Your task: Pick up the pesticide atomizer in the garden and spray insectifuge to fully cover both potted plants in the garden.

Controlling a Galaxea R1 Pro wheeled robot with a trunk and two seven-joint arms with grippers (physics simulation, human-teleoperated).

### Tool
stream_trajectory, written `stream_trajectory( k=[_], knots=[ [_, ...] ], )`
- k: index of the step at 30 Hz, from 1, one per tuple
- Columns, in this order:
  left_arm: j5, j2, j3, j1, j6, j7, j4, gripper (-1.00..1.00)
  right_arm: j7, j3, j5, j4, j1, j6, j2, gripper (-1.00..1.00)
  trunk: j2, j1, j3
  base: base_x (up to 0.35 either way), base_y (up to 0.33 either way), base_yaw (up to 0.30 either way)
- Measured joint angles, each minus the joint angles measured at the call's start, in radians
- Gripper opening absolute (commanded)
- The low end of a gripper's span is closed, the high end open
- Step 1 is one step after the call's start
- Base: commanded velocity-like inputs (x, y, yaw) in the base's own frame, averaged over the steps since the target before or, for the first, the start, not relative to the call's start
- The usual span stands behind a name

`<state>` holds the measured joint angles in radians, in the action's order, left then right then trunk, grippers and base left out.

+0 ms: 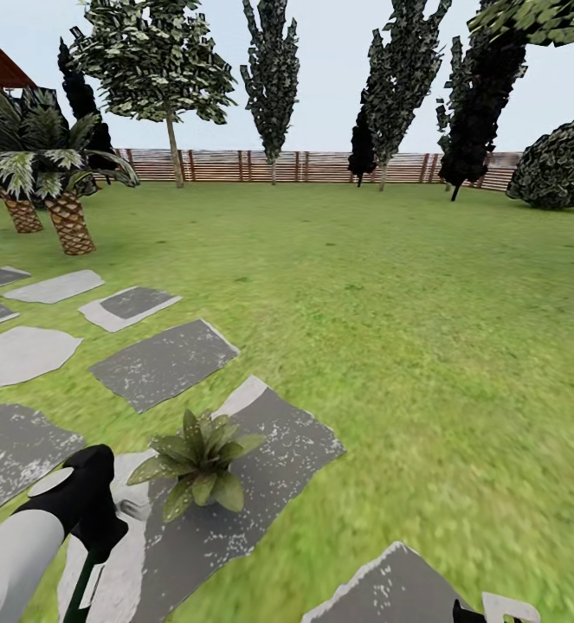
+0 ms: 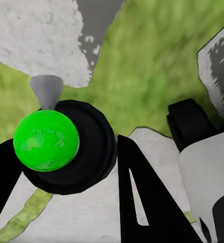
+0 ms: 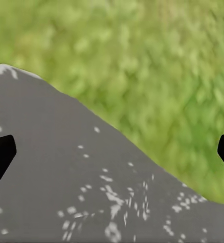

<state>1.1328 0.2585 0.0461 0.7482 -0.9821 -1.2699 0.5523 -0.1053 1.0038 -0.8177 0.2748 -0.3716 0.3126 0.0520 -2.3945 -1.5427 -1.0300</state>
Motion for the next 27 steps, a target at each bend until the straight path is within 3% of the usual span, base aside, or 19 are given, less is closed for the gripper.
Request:
stream_trajectory(
  k=[10,16,19,27],
  knots=[
    [-0.003,-0.010,-0.003,0.000,0.000,0.000,-0.001,-1.00,-0.001,0.000,0.000,0.000,0.000,0.000,-0.002,1.00,0.000,0.000,0.000,0.149,0.042,0.006],
    [-0.007,-0.011,-0.007,-0.001,0.001,0.000,-0.034,-1.00,-0.003,0.000,0.000,0.000,0.000,0.000,-0.003,1.00,0.000,0.000,0.000,0.005,0.002,0.228],
    [-0.026,-0.011,-0.007,-0.001,0.004,0.000,-0.049,-1.00,-0.003,0.000,0.001,0.000,0.000,0.000,-0.003,1.00,0.000,0.000,0.000,0.000,0.000,0.141],
    [-0.045,-0.012,-0.008,-0.002,0.007,0.002,-0.037,-1.00,-0.003,0.001,0.001,0.001,0.000,0.001,-0.003,1.00,0.000,0.000,0.000,0.000,-0.216,0.009]
  ],
)
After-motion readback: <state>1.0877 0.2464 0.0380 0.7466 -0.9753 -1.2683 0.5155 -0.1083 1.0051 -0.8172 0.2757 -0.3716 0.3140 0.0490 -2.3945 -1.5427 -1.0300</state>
